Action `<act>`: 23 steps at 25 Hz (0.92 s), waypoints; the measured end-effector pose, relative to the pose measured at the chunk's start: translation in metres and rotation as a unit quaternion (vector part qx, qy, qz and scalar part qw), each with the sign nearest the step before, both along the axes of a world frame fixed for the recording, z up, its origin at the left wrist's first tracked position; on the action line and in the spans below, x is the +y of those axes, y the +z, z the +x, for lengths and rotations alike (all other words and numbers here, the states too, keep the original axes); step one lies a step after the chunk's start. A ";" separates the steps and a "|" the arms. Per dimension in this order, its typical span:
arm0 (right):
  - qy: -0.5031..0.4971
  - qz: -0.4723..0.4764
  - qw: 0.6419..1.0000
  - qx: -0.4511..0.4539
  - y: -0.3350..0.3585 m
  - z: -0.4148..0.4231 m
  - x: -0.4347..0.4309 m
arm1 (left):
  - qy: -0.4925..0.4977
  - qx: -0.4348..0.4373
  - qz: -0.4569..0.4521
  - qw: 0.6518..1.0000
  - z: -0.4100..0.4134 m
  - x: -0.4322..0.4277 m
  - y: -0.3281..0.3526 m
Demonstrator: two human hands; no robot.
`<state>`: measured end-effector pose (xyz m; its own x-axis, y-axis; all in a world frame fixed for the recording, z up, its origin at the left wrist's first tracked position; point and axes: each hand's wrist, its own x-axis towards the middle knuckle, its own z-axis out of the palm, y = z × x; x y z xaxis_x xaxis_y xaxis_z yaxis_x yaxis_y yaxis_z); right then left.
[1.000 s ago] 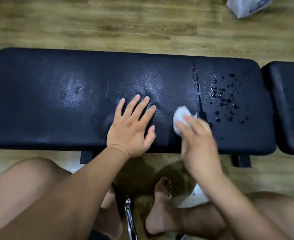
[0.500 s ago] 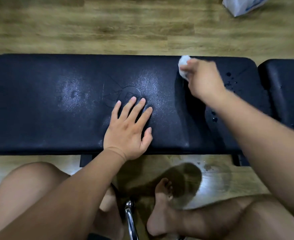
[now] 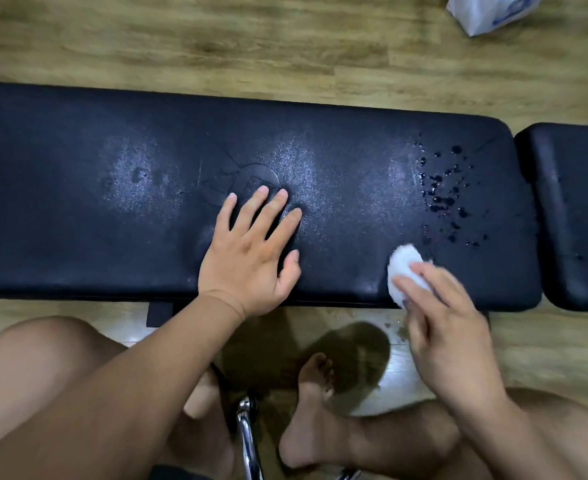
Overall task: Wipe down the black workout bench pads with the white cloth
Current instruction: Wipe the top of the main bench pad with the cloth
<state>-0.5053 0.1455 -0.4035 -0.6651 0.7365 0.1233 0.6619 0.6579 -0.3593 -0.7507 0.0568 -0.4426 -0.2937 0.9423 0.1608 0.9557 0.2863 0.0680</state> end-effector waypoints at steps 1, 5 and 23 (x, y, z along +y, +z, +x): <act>0.003 0.013 1.000 -0.004 -0.001 0.010 -0.007 | -0.002 0.000 0.003 1.000 -0.001 0.001 0.000; 0.021 0.047 0.998 -0.034 0.007 -0.042 0.067 | -0.012 -0.004 0.000 1.000 -0.002 0.000 -0.002; -0.041 -0.021 0.999 -0.003 -0.010 0.022 -0.023 | -0.016 0.013 0.010 1.000 0.000 0.001 -0.002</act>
